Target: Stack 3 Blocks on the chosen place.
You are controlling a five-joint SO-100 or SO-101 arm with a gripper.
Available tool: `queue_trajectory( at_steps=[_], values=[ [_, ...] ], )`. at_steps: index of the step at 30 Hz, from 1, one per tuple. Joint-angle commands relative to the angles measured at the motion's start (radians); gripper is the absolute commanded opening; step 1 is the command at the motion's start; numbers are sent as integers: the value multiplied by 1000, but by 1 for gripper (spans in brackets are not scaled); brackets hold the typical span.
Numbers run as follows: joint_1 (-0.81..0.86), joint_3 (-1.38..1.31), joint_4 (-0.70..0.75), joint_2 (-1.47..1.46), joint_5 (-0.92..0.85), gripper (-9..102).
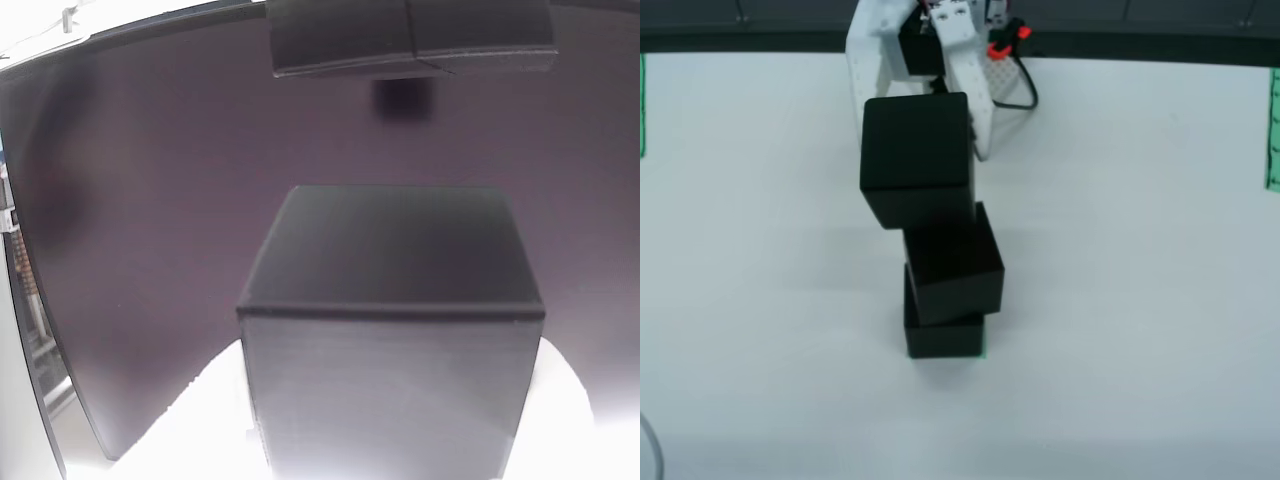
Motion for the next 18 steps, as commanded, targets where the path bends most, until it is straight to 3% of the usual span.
queue_trajectory(
  at_steps=[1, 18],
  values=[
    [-12, 12, -97, 14, -14, 18],
    [-38, 95, -399, -224, -54, 18]
  ],
)
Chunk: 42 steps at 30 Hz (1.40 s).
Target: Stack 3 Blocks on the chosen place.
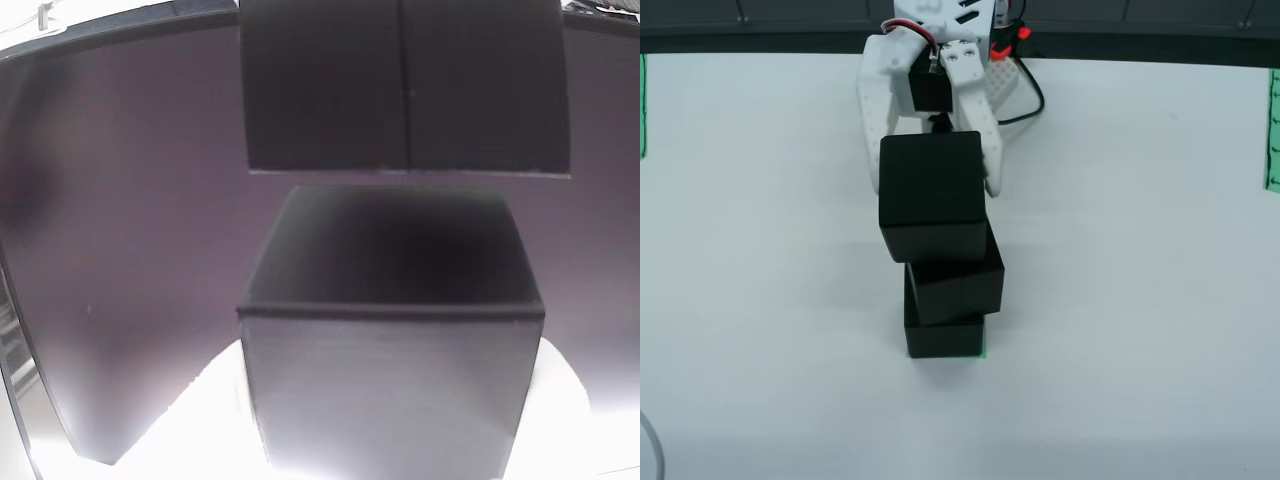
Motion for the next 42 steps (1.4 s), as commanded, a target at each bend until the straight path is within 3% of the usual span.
queue_trajectory(
  at_steps=[1, 9, 24, 29, 38, 42],
  values=[
    [-6, 6, -64, -29, -12, 18],
    [-17, 55, -147, -49, -32, 20],
    [2, 141, -301, -54, -57, 39],
    [8, 161, -362, -52, -60, 40],
    [52, 175, -362, 25, -57, 40],
    [63, 175, -299, 61, -44, 39]
  ],
)
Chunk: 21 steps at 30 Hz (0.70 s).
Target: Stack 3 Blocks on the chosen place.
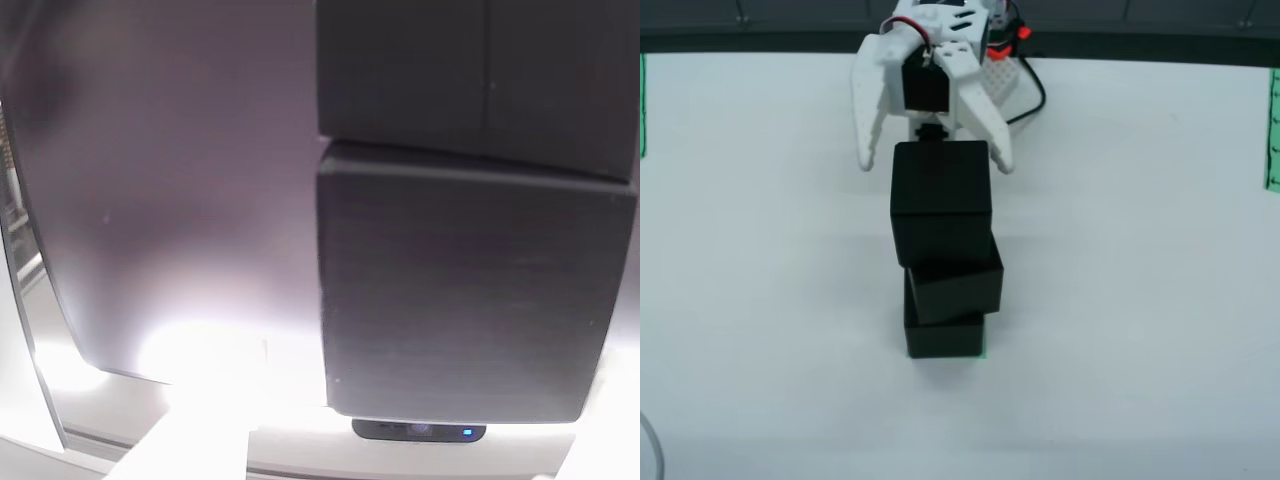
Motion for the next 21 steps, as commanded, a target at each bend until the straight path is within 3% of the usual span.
queue_trajectory(
  at_steps=[1, 8, 21],
  values=[
    [5, -6, 43, 32, 6, 39],
    [-78, 64, 67, 112, 64, 39],
    [-95, 57, 316, 314, 121, 39]
  ],
)
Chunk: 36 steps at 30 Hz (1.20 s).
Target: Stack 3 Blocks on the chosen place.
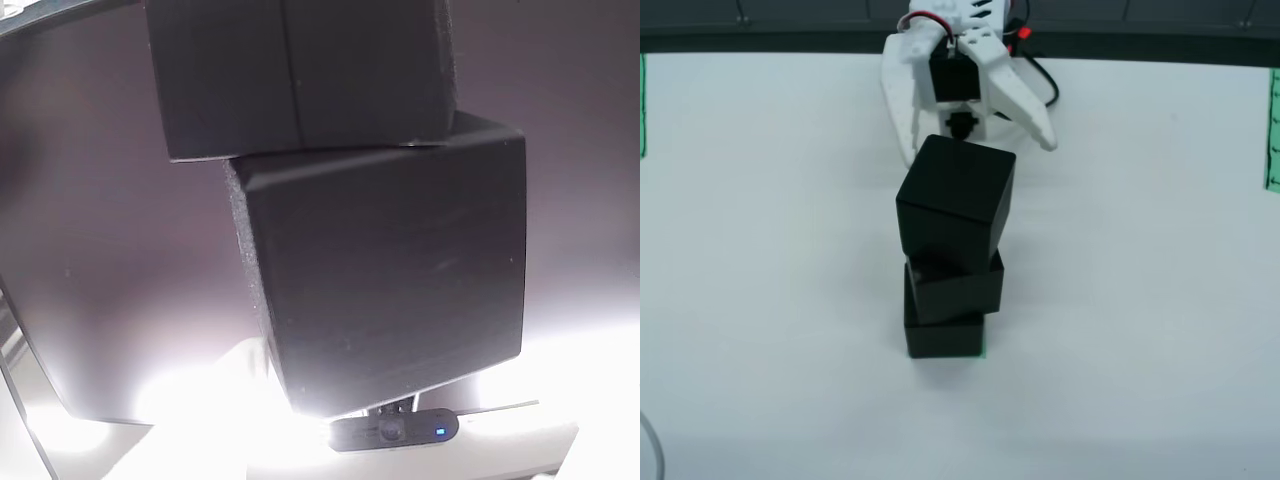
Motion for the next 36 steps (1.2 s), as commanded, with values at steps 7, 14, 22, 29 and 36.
queue_trajectory(
  at_steps=[7, 14, 22, 29, 36],
  values=[
    [63, -140, 327, 124, 58, 39],
    [92, -351, 779, 224, 97, 39],
    [77, -541, 1137, 344, 249, 23],
    [41, -601, 1238, 425, 667, 0],
    [60, -497, 1227, 468, 1058, 0]
  ],
)
